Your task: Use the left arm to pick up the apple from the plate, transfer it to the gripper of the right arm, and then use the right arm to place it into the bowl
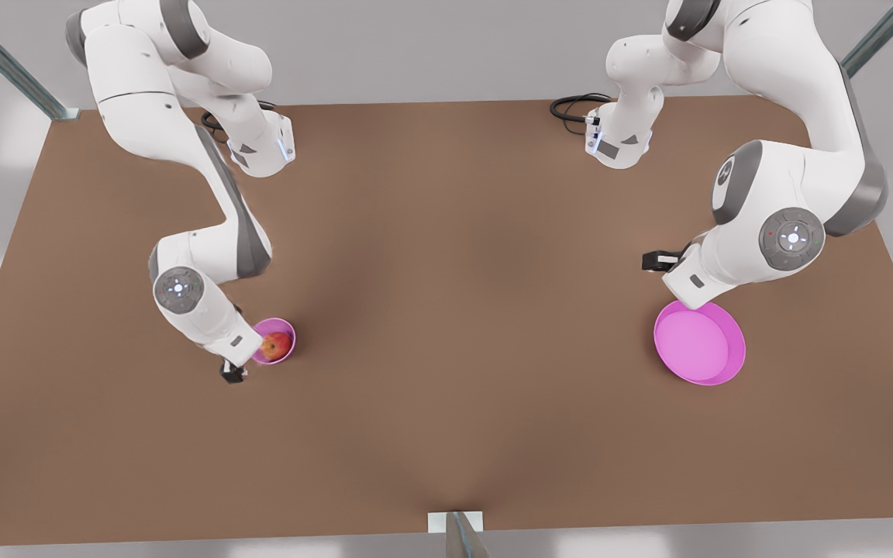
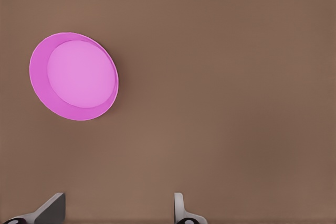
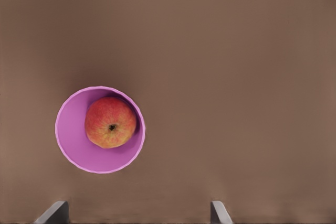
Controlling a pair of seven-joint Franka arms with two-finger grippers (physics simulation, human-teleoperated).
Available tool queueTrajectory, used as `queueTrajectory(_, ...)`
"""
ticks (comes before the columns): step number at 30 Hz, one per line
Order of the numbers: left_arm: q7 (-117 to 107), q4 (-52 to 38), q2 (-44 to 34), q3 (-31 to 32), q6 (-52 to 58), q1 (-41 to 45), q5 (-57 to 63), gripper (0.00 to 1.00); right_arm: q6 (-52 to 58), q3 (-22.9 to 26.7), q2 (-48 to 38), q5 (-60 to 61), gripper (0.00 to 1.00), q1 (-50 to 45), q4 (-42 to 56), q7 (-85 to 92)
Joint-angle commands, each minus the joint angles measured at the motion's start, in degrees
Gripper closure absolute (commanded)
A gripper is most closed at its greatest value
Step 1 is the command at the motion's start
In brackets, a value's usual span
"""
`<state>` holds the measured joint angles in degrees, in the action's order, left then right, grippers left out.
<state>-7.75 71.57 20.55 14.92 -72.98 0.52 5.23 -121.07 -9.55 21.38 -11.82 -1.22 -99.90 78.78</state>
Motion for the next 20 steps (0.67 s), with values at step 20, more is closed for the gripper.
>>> queueTrajectory(20, 0.02, -0.02, -0.07, 0.11, -0.06, 0.01, -0.05, 0.0, 30.01, 10.43, -15.49, 6.54, 0.0, -4.06, 6.82, -77.72)
